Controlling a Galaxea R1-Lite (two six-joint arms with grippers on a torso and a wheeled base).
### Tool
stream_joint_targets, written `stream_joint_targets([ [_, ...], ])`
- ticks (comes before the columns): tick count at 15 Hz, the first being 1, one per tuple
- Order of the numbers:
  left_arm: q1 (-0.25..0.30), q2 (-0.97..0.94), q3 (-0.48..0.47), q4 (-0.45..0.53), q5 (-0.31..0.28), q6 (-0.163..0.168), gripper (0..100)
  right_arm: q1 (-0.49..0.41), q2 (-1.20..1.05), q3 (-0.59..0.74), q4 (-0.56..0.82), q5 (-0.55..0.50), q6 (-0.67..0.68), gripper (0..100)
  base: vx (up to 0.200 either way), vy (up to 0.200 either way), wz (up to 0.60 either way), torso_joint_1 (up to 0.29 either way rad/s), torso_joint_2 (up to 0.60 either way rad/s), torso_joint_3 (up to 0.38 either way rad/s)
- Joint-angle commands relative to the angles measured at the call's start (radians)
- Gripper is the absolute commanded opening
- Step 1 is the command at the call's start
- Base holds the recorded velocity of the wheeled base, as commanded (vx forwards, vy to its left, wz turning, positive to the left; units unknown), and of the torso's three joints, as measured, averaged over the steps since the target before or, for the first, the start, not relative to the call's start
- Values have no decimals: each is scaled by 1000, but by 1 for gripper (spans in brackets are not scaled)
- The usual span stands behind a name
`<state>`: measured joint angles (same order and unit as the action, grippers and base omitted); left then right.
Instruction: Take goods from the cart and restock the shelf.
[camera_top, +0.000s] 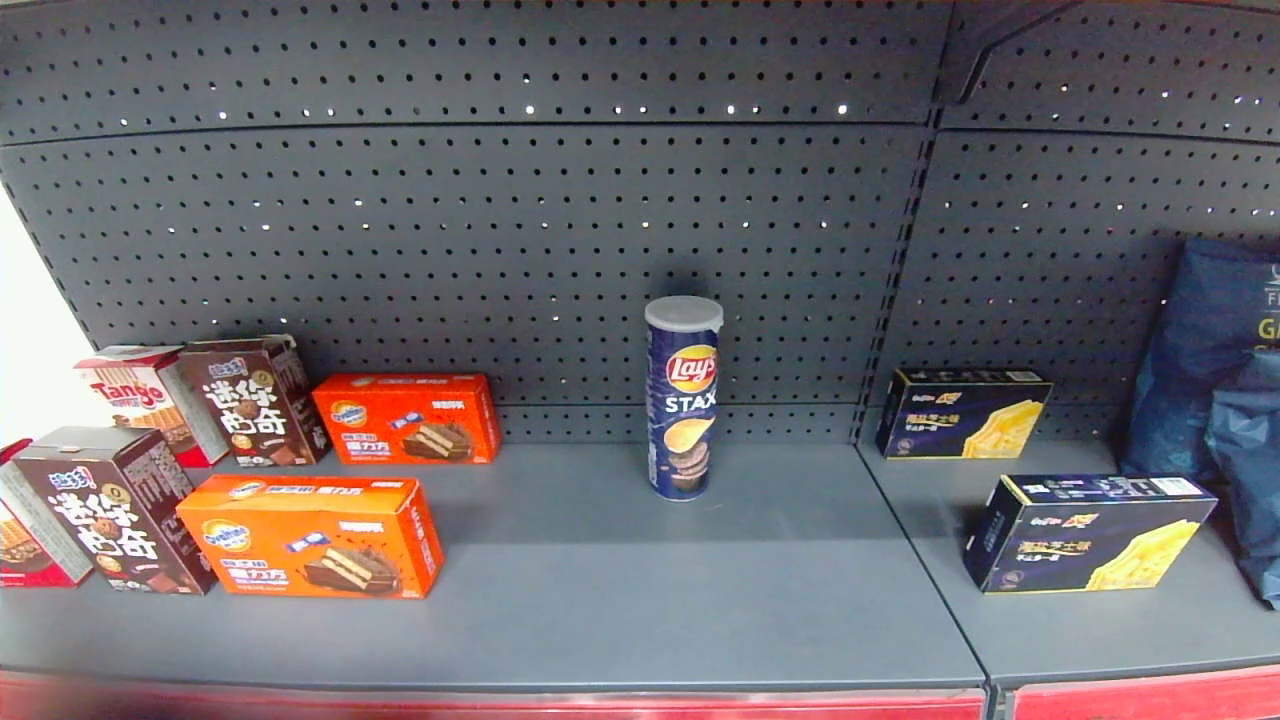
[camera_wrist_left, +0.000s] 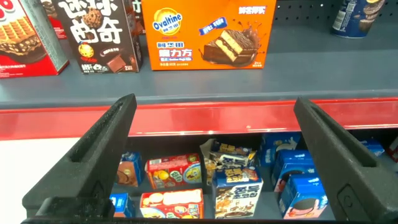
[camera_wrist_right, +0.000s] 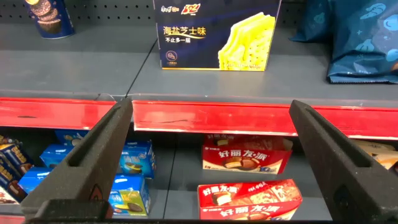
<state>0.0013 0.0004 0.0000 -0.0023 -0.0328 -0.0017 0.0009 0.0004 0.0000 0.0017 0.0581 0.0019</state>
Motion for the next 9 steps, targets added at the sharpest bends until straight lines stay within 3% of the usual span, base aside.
stream_joint_targets([
  [1, 0, 0, 0, -1, -1, 0, 100, 1, 0, 0, 0, 0, 0, 100, 0, 0, 0, 0, 0, 0],
  [9, 0, 0, 0, -1, 1, -1, 100, 1, 0, 0, 0, 0, 0, 100, 0, 0, 600, 3, 1, 1],
])
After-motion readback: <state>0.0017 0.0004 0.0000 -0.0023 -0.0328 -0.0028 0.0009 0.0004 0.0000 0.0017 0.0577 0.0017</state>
